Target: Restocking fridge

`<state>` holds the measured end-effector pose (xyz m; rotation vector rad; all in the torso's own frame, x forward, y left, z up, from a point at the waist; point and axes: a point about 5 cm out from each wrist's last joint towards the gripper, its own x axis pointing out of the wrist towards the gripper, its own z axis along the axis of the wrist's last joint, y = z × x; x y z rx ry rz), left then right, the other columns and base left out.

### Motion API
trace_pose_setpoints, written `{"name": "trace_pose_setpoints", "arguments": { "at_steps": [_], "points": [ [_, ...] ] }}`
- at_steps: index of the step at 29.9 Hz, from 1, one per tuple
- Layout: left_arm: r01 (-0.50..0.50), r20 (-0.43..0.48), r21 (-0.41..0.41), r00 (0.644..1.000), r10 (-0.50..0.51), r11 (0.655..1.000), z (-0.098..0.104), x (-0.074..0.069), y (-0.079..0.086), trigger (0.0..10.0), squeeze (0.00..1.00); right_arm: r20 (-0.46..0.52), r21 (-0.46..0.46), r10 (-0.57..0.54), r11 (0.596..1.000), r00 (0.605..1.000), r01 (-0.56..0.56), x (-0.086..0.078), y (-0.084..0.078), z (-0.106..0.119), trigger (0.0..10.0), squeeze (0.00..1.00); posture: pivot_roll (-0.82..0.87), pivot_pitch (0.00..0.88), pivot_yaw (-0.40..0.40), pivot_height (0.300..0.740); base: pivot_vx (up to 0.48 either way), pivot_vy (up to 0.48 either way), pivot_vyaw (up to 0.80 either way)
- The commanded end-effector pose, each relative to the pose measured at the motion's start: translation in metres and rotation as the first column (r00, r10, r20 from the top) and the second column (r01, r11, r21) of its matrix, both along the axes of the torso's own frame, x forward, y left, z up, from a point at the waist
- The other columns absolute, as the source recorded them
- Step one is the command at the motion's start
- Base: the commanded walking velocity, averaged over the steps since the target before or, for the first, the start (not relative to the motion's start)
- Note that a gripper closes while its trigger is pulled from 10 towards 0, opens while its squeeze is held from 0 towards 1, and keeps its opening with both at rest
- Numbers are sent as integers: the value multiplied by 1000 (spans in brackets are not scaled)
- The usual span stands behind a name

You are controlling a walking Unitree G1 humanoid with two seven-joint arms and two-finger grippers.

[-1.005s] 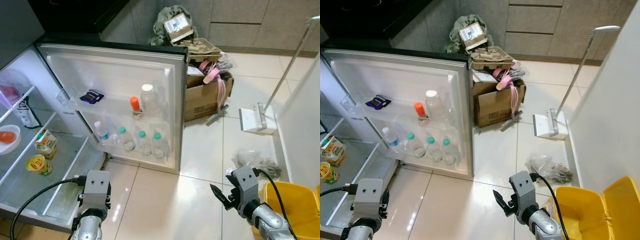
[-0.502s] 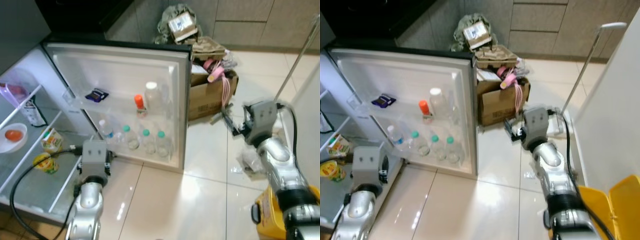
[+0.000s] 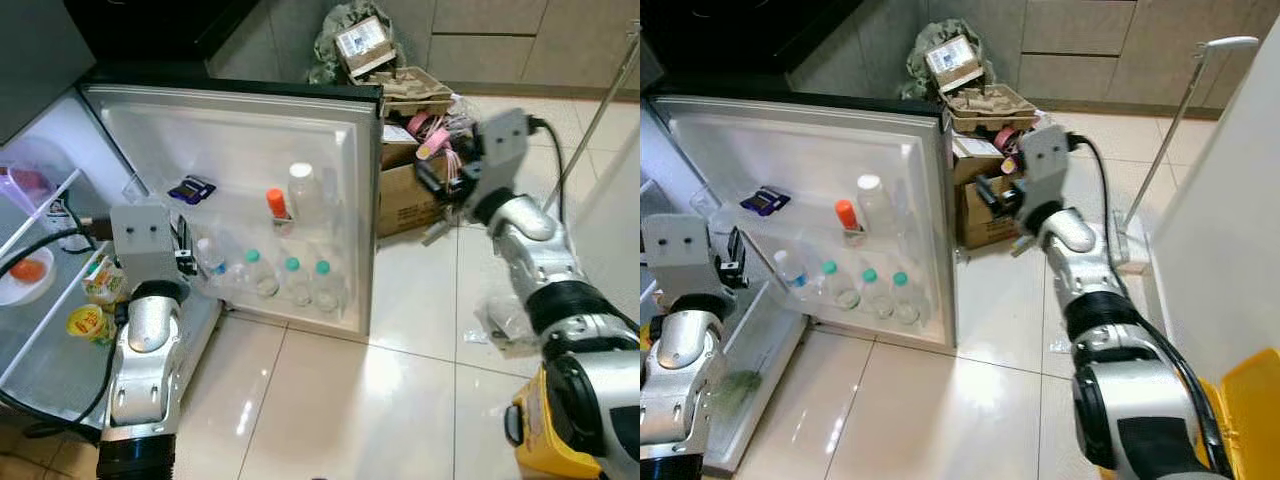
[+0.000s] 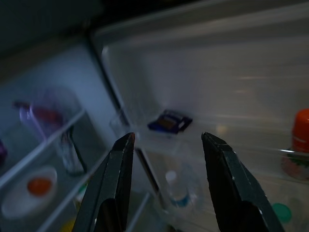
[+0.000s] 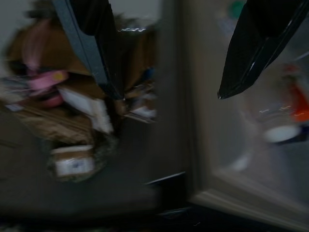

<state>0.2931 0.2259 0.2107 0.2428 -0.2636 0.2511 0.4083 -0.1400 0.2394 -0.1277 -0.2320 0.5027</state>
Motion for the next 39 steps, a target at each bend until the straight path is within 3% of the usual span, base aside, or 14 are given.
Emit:
{"name": "trace_pose_setpoints", "arguments": {
  "at_steps": [1, 9, 11, 15, 20, 21, 23, 24, 26, 28, 30, 31, 33, 39],
  "points": [
    [48, -32, 46, 998, -47, 998, -2, -1, -5, 10000, 0, -20, -20, 49, 999, 999, -49, 0, 10, -5, 10000, 0, 41, 212, 105, 737, 0, 0, 0],
    [116, -82, 10, 990, -115, 993, -10, 9, -20, 10000, 0, -31, -36, 131, 991, 991, -132, -2, 27, -6, 10000, 0, 27, 212, 110, 737, 0, 0, 0],
    [205, -135, 11, 970, -202, 979, -14, 27, -35, 10000, 0, -23, -64, 137, 988, 990, -138, -3, 30, -9, 10000, 0, 19, 208, 109, 737, 0, 0, 0],
    [251, -156, 30, 957, -244, 967, -11, 46, -43, 10000, 0, 20, -80, 103, 992, 994, -102, -4, 23, -9, 10000, 0, 6, 209, 113, 737, 0, 0, 0],
    [334, -211, 129, 929, -303, 934, 5, 87, -49, 10000, 0, 138, -38, -78, 996, 987, 84, -13, -26, -8, 10000, 0, -39, 218, 131, 737, 0, 0, 0],
    [334, -211, 129, 929, -303, 934, 5, 87, -49, 10000, 0, 138, -38, -78, 996, 987, 84, -13, -26, -8, 10000, 0, -39, 218, 131, 737, 0, 0, 0],
    [326, -222, 154, 931, -288, 933, 13, 99, -47, 10000, 0, 126, -45, -161, 985, 979, 168, -23, -51, -22, 10000, 0, -52, 221, 131, 737, 0, 0, 0],
    [326, -222, 154, 931, -288, 933, 13, 99, -47, 10000, 0, 126, -45, -161, 985, 979, 168, -23, -51, -22, 10000, 0, -52, 221, 131, 737, 0, 0, 0],
    [318, -262, 174, 927, -267, 932, 15, 107, -46, 10000, 0, 51, -76, -222, 971, 974, 225, -33, -69, -49, 10000, 0, -68, 229, 131, 737, 0, 0, 0],
    [318, -262, 174, 927, -267, 932, 15, 107, -46, 10000, 0, 51, -76, -222, 971, 974, 225, -33, -69, -49, 10000, 0, -68, 229, 131, 737, 0, 0, 0],
    [316, -294, 192, 922, -253, 929, 17, 115, -47, 10000, 0, -52, -109, -250, 964, 967, 244, -53, -83, -92, 10000, 0, -84, 255, 137, 737, 0, 0, 0],
    [316, -294, 192, 922, -253, 929, 17, 115, -47, 10000, 0, -52, -109, -250, 964, 967, 244, -53, -83, -92, 10000, 0, -84, 255, 137, 737, 0, 0, 0],
    [310, -324, 226, 918, -228, 924, 19, 120, -46, 10000, 0, -107, -94, -240, 969, 965, 230, -73, -87, -118, 10000, 0, -88, 269, 144, 737, 0, 0, 0],
    [274, -351, 258, 920, -174, 926, 19, 125, -40, 10000, 0, -22, -47, -232, 972, 972, 231, -83, -87, -90, 10000, 0, -115, 321, 149, 737, 0, 0, 0]
  ]
}}
